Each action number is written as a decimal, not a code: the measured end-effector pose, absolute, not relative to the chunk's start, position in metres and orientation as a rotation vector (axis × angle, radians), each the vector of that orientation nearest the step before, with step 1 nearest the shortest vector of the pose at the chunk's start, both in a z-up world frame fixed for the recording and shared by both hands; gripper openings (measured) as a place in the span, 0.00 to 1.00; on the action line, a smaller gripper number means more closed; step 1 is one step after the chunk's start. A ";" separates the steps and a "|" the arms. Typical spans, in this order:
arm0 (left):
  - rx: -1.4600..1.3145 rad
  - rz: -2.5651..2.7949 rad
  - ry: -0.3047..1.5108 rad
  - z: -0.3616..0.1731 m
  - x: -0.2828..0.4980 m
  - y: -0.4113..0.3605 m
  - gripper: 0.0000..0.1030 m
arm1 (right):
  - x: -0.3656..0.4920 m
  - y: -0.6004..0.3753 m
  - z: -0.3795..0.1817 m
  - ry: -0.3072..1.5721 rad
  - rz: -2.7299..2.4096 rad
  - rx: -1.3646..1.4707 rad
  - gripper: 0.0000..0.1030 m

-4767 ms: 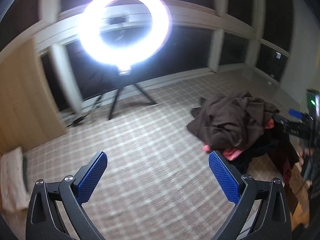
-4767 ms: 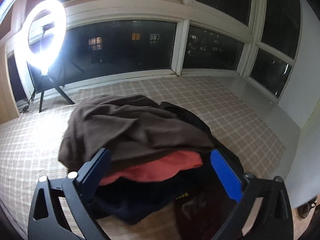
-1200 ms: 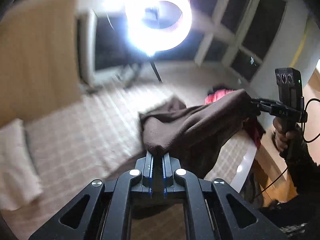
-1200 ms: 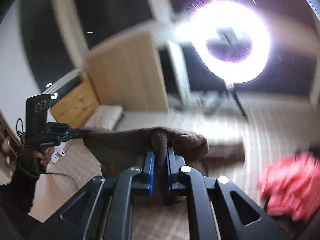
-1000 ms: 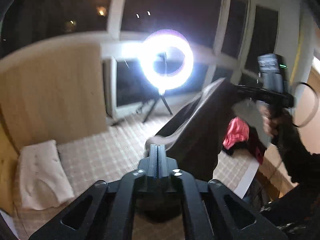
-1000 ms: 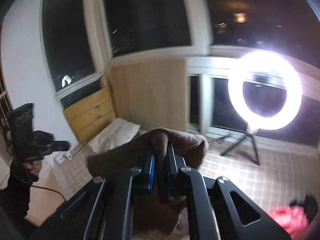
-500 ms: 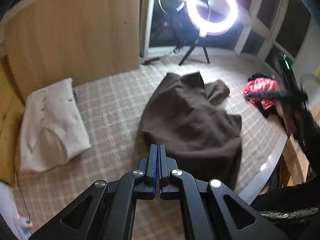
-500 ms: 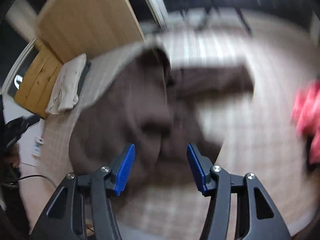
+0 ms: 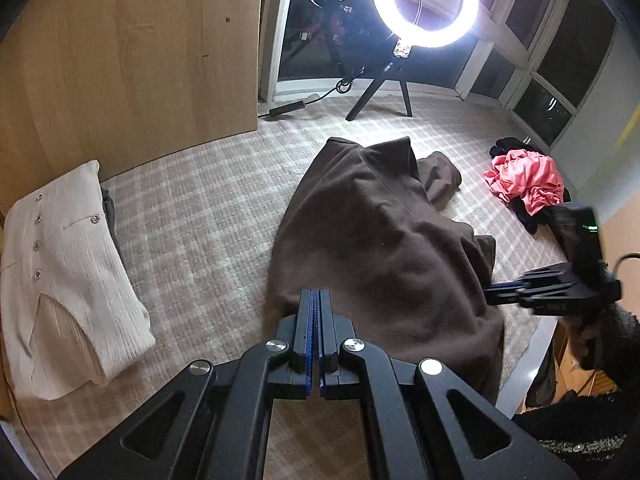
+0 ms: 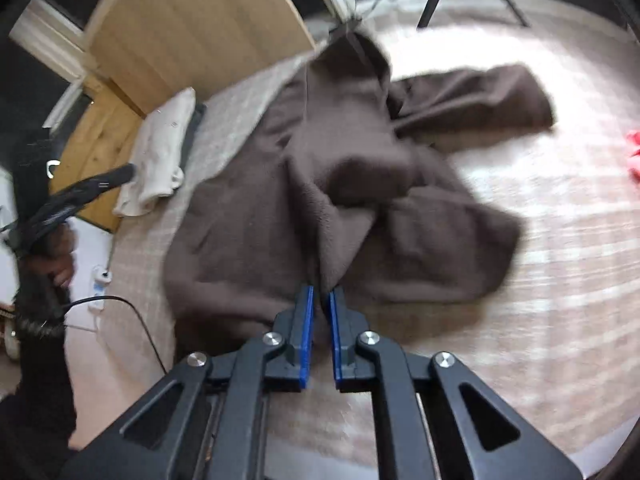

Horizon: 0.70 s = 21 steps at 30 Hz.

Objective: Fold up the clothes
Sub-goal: 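Lay the brown garment on the rug and open both grippers, then grasp the brown garment edge with the left gripper while the right gripper grasps another edge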

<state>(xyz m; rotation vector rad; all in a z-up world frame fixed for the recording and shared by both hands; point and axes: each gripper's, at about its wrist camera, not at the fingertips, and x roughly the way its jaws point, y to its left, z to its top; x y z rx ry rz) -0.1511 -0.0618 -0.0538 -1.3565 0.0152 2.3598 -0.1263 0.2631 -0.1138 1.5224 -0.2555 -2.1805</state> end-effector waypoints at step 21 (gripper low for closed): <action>-1.301 1.940 0.383 -0.039 -0.304 0.128 0.44 | -0.165 0.422 -0.150 -0.412 -2.373 1.712 0.55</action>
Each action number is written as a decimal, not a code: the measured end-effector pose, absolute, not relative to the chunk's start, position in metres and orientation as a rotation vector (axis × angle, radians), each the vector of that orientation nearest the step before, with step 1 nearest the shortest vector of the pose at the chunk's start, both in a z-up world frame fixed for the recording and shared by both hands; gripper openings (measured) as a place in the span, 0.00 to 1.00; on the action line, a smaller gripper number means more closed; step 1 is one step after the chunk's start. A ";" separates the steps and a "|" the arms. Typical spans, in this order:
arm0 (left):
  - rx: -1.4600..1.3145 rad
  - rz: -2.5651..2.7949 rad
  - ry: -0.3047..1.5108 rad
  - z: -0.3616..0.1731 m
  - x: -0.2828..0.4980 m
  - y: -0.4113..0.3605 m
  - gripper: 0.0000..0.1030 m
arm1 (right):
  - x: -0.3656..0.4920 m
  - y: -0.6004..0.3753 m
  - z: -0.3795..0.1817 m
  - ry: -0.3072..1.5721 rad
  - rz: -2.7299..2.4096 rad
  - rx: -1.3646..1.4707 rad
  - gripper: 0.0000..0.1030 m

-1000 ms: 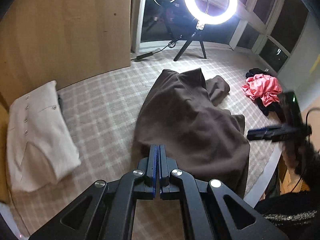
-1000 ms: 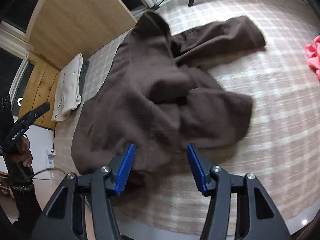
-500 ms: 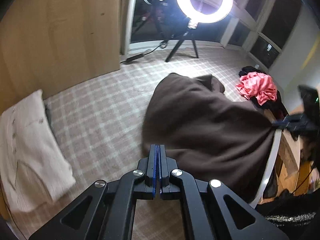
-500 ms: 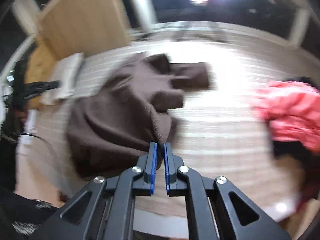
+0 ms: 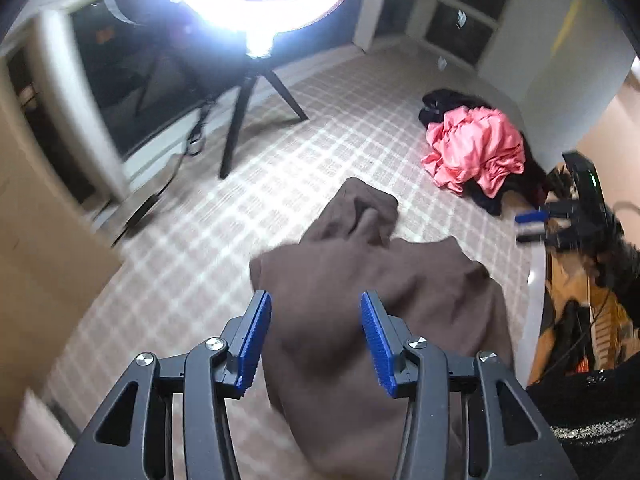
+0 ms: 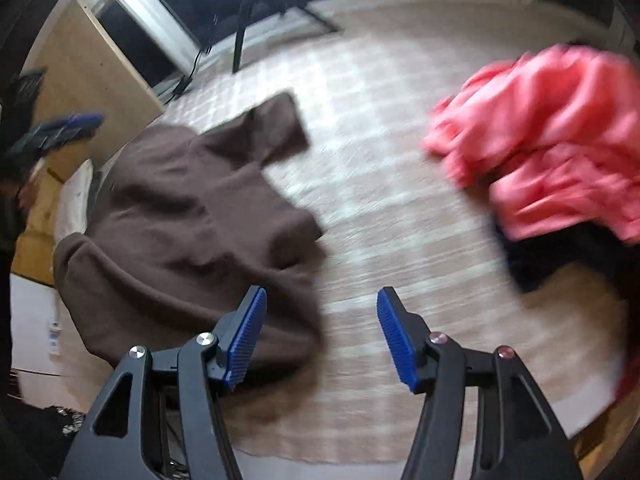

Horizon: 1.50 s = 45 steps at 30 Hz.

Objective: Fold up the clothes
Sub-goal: 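Grasp the brown garment edge with the left gripper while the right gripper grasps another edge, then lift the brown garment with both grippers and lower it onto the rug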

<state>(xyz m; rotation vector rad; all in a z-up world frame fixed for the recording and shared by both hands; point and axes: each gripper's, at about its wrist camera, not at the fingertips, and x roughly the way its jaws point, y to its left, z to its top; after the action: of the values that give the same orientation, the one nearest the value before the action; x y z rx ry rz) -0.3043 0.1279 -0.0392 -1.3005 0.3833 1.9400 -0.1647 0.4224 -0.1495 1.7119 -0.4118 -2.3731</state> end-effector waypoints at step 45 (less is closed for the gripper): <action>-0.352 2.651 0.200 0.301 -0.076 -0.026 0.02 | -0.061 0.304 0.309 0.264 -2.772 0.208 0.06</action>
<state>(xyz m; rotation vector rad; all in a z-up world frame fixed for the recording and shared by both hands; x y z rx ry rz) -0.0760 -0.0260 0.3011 -0.3515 0.2003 2.6505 -0.0607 0.3036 0.3091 0.2085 0.2642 -2.7723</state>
